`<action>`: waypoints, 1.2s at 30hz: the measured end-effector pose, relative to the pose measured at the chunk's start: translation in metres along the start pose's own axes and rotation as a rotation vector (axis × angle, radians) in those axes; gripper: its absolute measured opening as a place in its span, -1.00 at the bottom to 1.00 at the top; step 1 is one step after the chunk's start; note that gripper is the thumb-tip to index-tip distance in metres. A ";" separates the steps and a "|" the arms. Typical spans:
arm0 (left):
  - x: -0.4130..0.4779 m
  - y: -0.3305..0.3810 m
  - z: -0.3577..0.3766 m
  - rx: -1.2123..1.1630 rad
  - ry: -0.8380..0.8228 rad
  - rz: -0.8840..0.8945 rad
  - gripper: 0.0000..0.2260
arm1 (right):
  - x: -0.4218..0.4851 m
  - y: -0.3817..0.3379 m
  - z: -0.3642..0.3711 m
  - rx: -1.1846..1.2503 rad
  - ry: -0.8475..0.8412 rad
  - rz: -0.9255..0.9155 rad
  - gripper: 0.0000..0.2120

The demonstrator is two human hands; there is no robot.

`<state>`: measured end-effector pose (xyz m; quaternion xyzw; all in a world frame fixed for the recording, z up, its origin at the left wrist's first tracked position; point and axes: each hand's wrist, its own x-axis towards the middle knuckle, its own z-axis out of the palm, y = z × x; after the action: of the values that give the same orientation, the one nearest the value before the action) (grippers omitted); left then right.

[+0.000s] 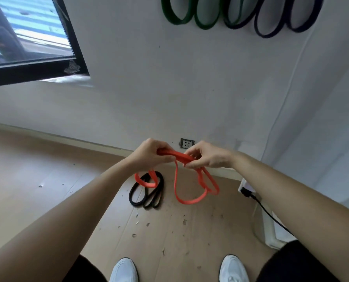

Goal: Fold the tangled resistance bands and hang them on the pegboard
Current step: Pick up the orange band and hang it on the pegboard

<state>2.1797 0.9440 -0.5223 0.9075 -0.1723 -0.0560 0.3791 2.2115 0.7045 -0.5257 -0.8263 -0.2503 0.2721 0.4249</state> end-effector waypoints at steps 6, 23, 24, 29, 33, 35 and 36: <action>-0.010 0.012 -0.008 0.021 0.022 0.063 -0.92 | -0.018 -0.012 0.006 -0.101 0.143 -0.042 -0.85; -0.014 0.024 -0.024 -0.623 0.274 0.035 -0.74 | 0.000 -0.050 0.020 0.162 0.366 -0.187 -0.80; -0.014 0.026 -0.026 -0.632 0.297 0.046 -0.73 | -0.001 -0.054 0.017 0.154 0.382 -0.200 -0.81; -0.009 0.038 -0.042 -0.574 0.307 0.072 -0.86 | -0.009 -0.077 -0.004 0.111 0.416 -0.232 -0.83; 0.012 0.070 -0.070 -0.499 0.260 0.088 -0.83 | -0.016 -0.113 -0.041 0.041 0.407 -0.251 -0.83; 0.024 0.095 -0.088 -0.546 0.236 0.095 -0.75 | -0.022 -0.136 -0.061 0.041 0.428 -0.270 -0.81; 0.030 0.108 -0.098 -0.563 0.229 0.096 -0.74 | -0.025 -0.148 -0.072 0.057 0.443 -0.283 -0.81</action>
<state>2.2009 0.9285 -0.3758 0.7581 -0.1487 0.0193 0.6347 2.2141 0.7241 -0.3605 -0.8101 -0.2566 0.0294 0.5264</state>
